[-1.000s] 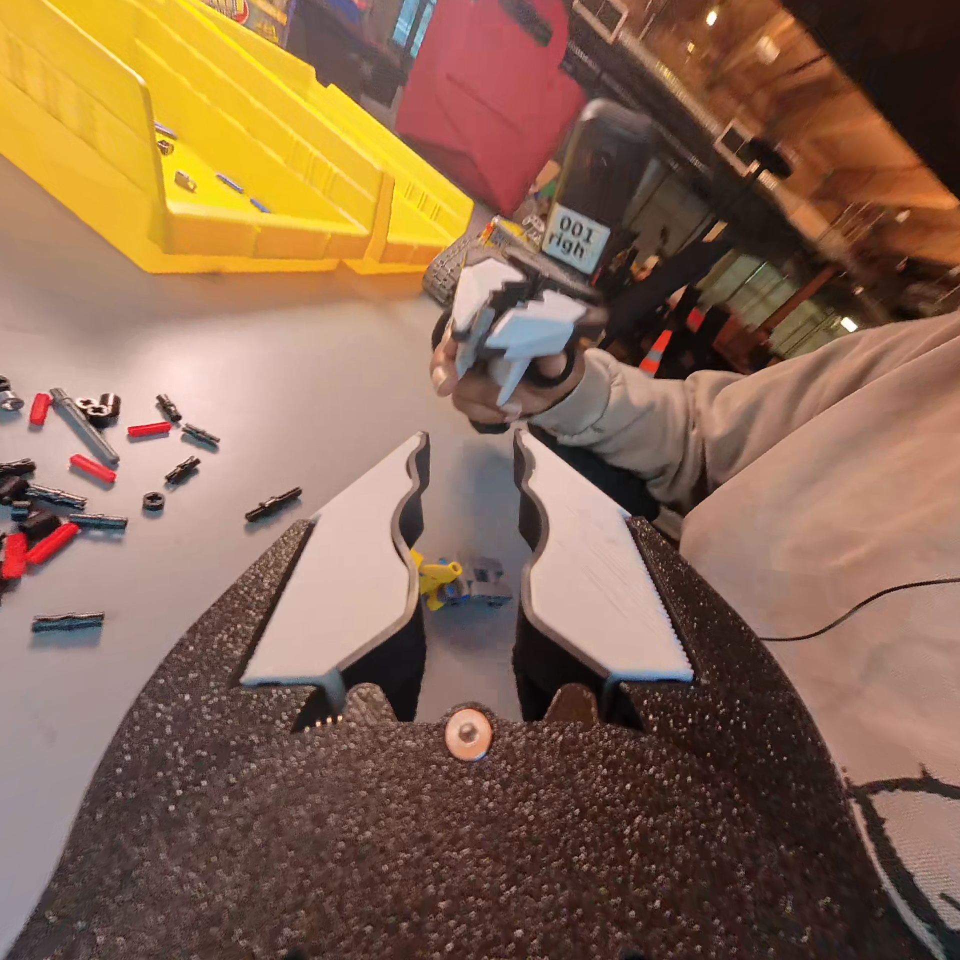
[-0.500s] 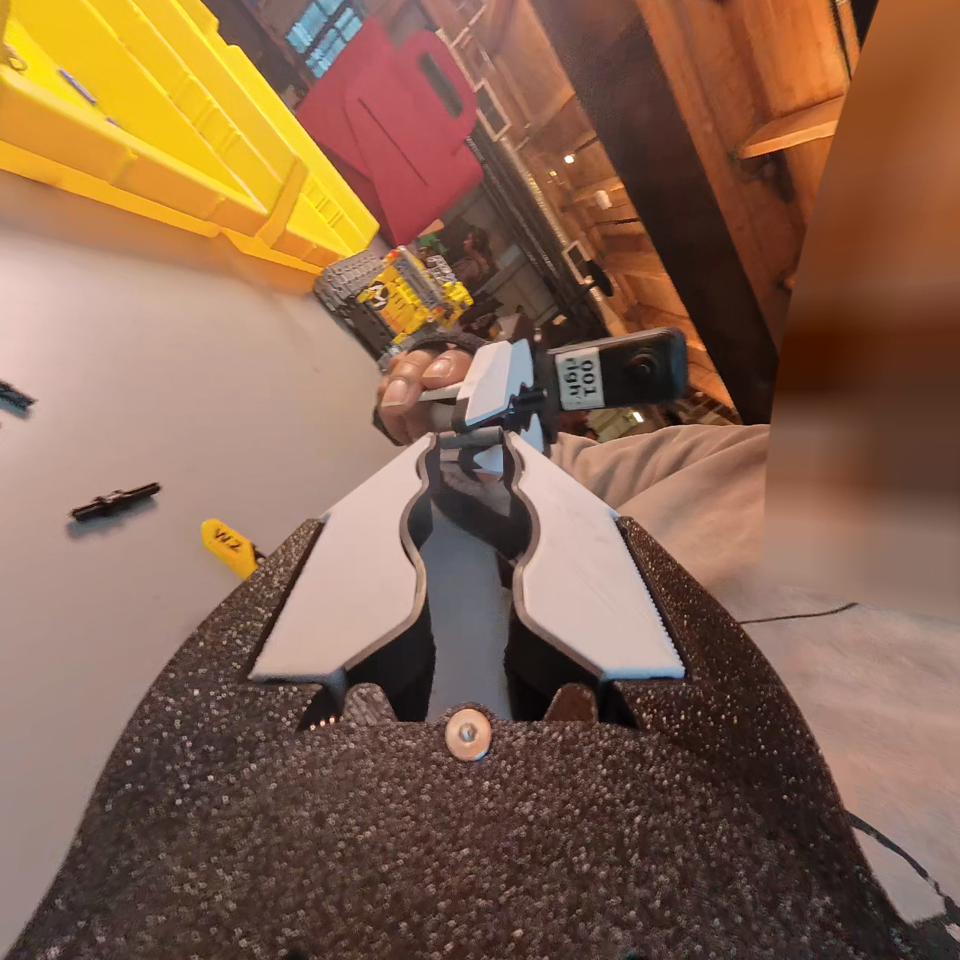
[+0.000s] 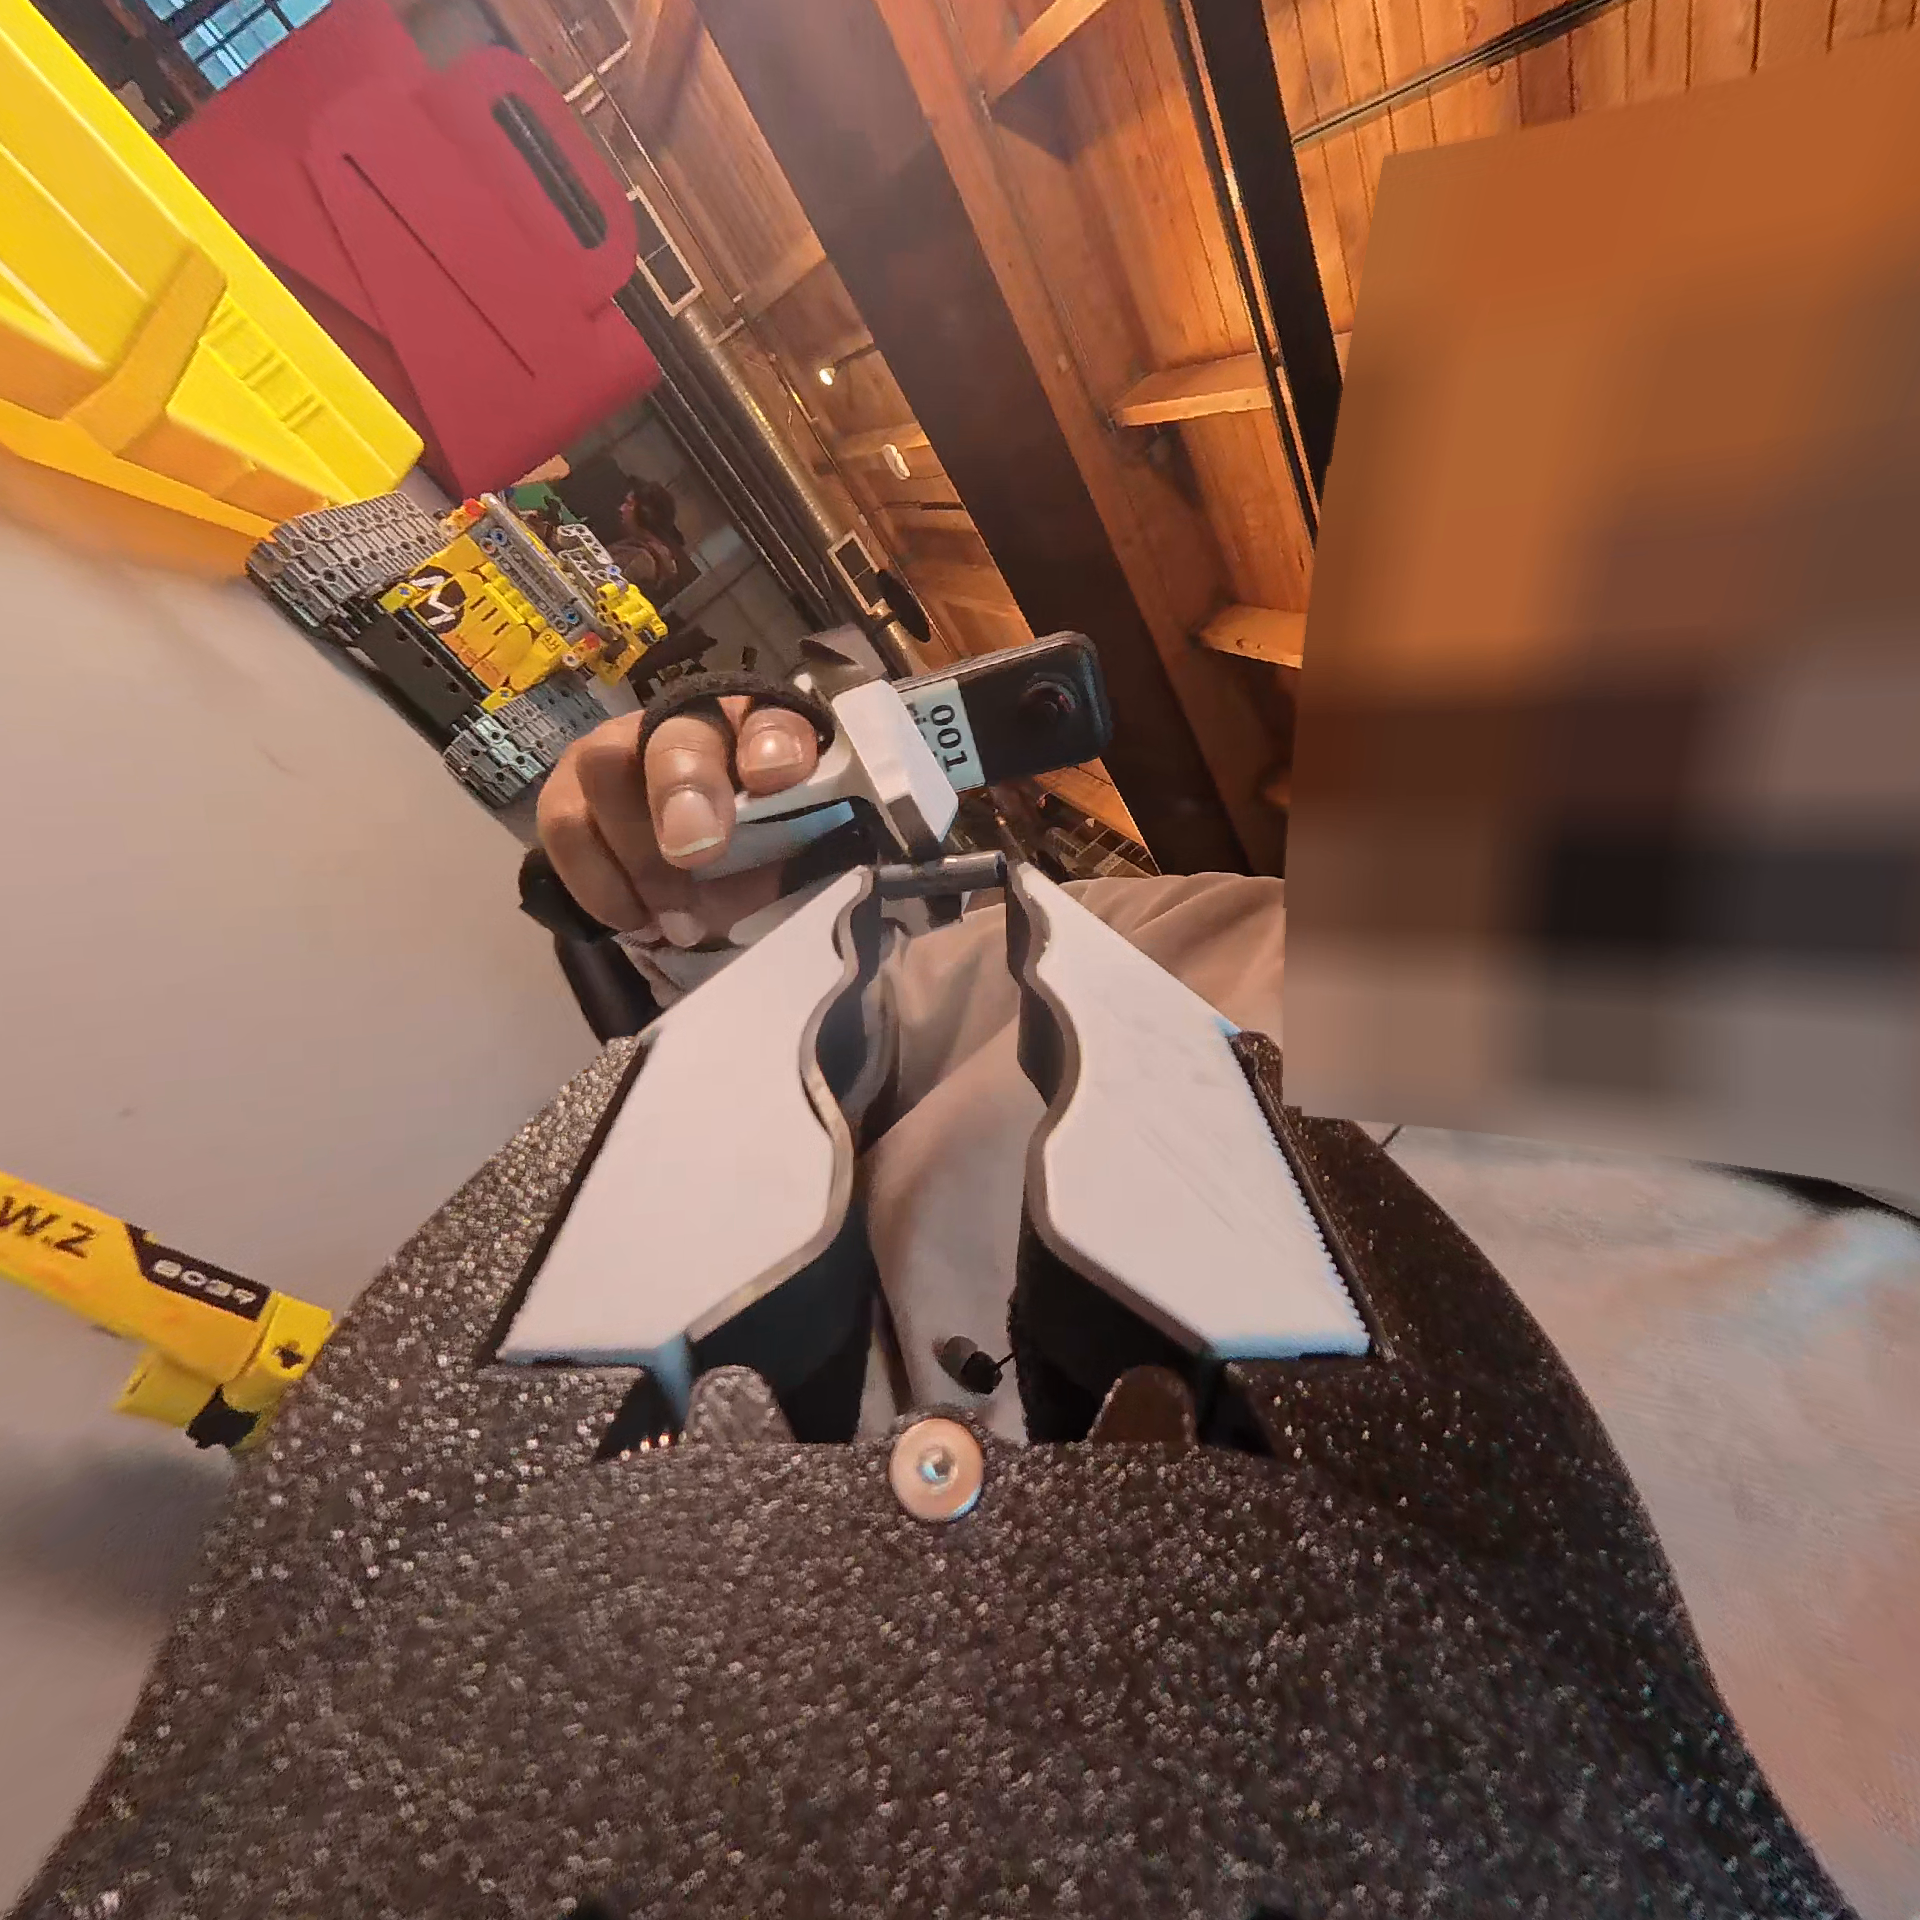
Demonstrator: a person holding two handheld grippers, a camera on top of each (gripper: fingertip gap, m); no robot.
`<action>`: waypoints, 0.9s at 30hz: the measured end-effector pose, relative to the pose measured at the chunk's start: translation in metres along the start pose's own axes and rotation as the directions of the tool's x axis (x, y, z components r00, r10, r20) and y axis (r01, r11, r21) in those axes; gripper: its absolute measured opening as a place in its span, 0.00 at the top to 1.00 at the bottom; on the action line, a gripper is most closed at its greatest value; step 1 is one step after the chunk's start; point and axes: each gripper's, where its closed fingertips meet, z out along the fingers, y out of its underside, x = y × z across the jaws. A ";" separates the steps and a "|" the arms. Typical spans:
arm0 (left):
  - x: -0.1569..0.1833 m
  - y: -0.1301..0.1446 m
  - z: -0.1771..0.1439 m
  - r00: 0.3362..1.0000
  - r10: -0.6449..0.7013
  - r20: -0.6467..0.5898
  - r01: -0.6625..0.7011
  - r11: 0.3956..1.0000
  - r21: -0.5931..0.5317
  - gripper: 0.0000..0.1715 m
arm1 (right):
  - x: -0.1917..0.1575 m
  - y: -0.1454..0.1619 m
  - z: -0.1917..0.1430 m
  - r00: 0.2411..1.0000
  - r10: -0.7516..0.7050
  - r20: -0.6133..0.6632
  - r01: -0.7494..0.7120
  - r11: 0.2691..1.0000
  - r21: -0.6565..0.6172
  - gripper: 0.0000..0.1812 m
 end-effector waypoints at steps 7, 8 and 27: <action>-0.036 -0.030 -0.032 0.787 0.403 0.467 -0.417 0.905 -0.079 0.77 | 0.127 0.042 -0.039 0.960 0.007 -0.281 -0.105 0.936 -0.335 0.98; -0.039 -0.033 -0.037 0.719 0.463 0.518 -0.466 0.874 -0.135 0.76 | 0.159 0.061 -0.055 0.938 -0.011 -0.347 -0.151 0.888 -0.434 0.98; -0.082 -0.007 -0.068 0.462 0.607 0.647 -0.360 0.794 -0.489 0.75 | 0.317 0.132 -0.145 0.743 0.030 -0.669 -0.487 0.709 -0.509 0.91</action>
